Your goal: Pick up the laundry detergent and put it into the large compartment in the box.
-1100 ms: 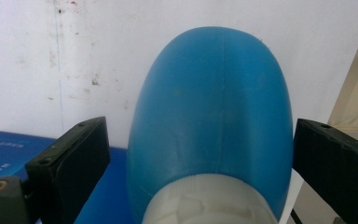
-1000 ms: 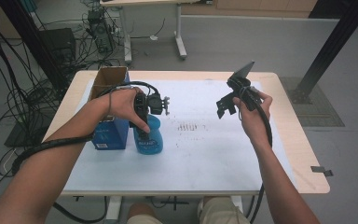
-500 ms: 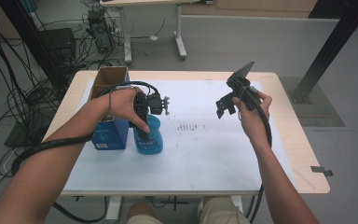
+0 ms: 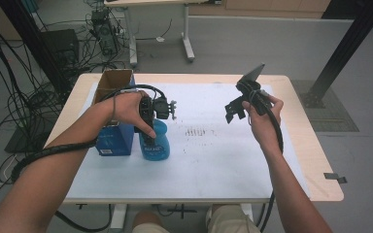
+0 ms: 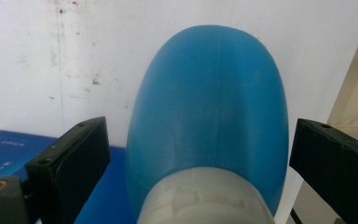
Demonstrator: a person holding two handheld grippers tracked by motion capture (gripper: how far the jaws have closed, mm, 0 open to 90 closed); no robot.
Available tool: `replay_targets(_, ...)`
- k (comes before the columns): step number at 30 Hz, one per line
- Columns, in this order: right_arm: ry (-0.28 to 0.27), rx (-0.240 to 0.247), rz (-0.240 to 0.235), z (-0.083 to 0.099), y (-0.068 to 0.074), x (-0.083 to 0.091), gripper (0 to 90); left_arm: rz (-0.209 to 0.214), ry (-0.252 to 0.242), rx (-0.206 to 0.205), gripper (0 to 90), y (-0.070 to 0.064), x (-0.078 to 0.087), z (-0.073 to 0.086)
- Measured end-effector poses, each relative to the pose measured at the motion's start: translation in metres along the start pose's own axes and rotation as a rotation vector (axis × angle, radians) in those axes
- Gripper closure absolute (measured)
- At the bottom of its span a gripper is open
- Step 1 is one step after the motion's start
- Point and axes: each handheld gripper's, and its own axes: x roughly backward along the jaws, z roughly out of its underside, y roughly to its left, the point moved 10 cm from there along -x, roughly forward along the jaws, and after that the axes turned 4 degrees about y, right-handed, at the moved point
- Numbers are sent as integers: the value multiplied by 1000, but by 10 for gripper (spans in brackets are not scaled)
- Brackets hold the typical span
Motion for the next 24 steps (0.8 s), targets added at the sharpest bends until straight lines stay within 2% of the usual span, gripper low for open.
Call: replay_targets(24,2,1,0,0,2,-1,48,-5,-4,3,55,0,1,2)
